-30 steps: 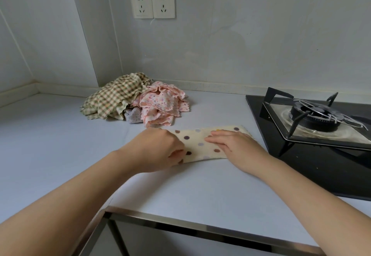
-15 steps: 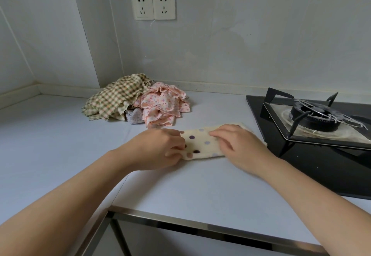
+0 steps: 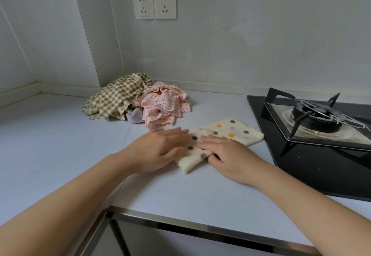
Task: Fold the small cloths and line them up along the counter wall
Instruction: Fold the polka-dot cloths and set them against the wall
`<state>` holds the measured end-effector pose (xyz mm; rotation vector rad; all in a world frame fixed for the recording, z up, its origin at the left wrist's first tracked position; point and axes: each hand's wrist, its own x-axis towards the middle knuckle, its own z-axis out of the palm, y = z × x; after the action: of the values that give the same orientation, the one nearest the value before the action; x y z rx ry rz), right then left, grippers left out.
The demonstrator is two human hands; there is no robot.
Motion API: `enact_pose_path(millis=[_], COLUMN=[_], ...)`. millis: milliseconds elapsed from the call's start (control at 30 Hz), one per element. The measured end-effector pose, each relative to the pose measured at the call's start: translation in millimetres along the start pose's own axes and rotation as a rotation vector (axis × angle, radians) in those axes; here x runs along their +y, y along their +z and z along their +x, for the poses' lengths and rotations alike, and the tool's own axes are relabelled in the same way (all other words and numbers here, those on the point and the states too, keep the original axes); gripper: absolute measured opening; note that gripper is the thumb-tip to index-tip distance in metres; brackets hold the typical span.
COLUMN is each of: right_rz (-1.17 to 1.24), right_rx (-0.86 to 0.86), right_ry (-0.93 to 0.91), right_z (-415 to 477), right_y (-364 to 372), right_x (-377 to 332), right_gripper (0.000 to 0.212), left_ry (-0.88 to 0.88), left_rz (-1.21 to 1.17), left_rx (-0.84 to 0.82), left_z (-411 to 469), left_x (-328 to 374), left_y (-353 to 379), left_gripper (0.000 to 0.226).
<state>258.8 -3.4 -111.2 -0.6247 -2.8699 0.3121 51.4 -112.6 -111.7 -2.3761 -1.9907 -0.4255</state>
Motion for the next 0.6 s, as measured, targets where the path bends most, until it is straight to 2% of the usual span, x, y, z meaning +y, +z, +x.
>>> enact_pose_path(millis=[67,100,200,333,500,600], right_rz=[0.067,0.142,0.489,0.793,1.174,1.432], right_rx=[0.005,0.018,0.090,0.129,0.132,0.161], right_ry=[0.000,0.009,0.073,0.070,0.044,0.113], right_z=[1,0,0,1,5,7], right_y=[0,0,0,-4,-4,-5], right_x=[4,5,11,10,9,11], right_gripper=[0.044,0.043,0.046,0.047,0.043,0.030], left_ry=[-0.012,-0.030,-0.130,-0.239,-0.066,-0.043], left_rz=[0.008,-0.036,-0.170,-0.153,-0.228,-0.415], left_rx=[-0.103,-0.102,0.026,0.149,0.302,0.365], left_z=[-1,-2,-2,0,4,6], left_x=[-1,-2,-6,-9,-2,7], left_y=[4,4,2,8,12,10], left_gripper=[0.067,0.068,0.059,0.068,0.058,0.031])
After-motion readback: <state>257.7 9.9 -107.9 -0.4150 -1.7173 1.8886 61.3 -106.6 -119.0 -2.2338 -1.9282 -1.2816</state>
